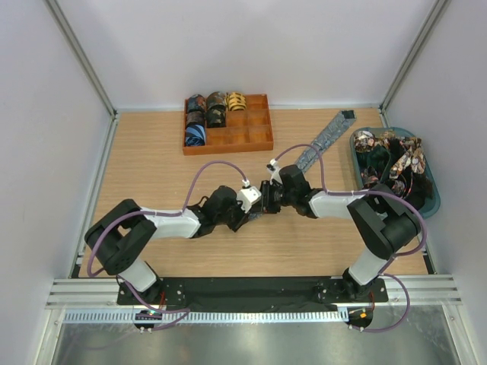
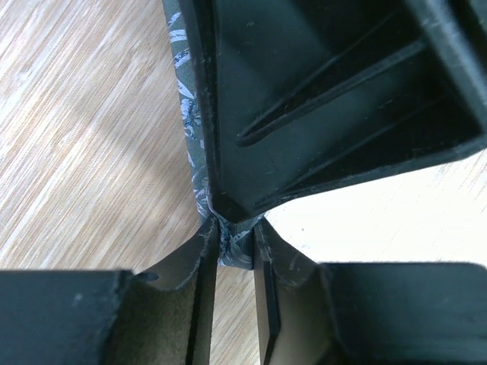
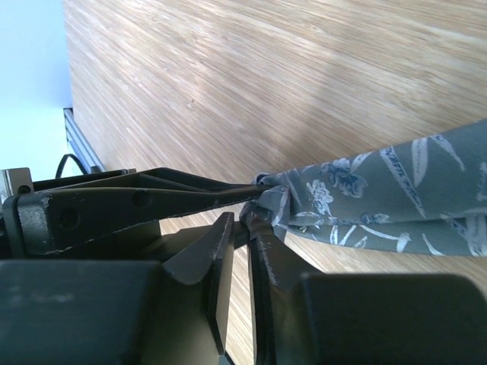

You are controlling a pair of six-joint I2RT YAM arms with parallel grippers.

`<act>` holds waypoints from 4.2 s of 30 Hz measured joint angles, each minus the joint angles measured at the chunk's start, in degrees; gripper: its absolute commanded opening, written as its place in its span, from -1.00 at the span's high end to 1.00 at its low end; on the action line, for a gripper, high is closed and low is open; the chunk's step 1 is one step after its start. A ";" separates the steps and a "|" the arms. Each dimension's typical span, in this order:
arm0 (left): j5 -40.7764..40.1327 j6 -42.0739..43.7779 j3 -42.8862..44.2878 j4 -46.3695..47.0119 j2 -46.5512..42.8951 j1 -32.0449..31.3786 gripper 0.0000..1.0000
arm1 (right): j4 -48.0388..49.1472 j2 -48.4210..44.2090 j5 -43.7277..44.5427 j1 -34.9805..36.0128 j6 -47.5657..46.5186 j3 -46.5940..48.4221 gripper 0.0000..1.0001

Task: Roll the ties
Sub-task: Roll the tie

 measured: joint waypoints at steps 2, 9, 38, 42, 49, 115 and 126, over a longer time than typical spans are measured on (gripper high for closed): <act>0.00 -0.02 0.09 -0.15 0.02 0.00 0.48 | 1.25 0.81 -0.74 0.00 0.33 0.00 0.63; 0.02 -0.70 0.09 -0.48 0.02 -0.02 0.18 | 3.08 6.25 -2.23 0.00 1.16 0.02 0.70; 2.10 -2.56 4.81 -9.68 0.59 3.39 -0.25 | -7.91 10.16 -9.55 0.00 -12.81 9.27 0.74; 3.61 -1.38 5.44 -9.35 1.38 3.39 -0.21 | -7.93 10.16 -9.90 0.00 -12.85 9.29 0.74; 5.31 -0.74 7.80 -9.64 3.78 3.15 0.21 | -7.76 10.16 -9.22 -0.39 -13.00 9.38 0.75; 0.37 -9.44 21.62 -30.47 9.35 3.06 0.21 | -44.78 27.76 84.87 51.87 -41.20 39.54 -0.12; 0.35 -10.95 26.71 -39.41 11.65 2.97 0.26 | -53.86 32.83 89.96 46.73 -41.44 45.53 -0.18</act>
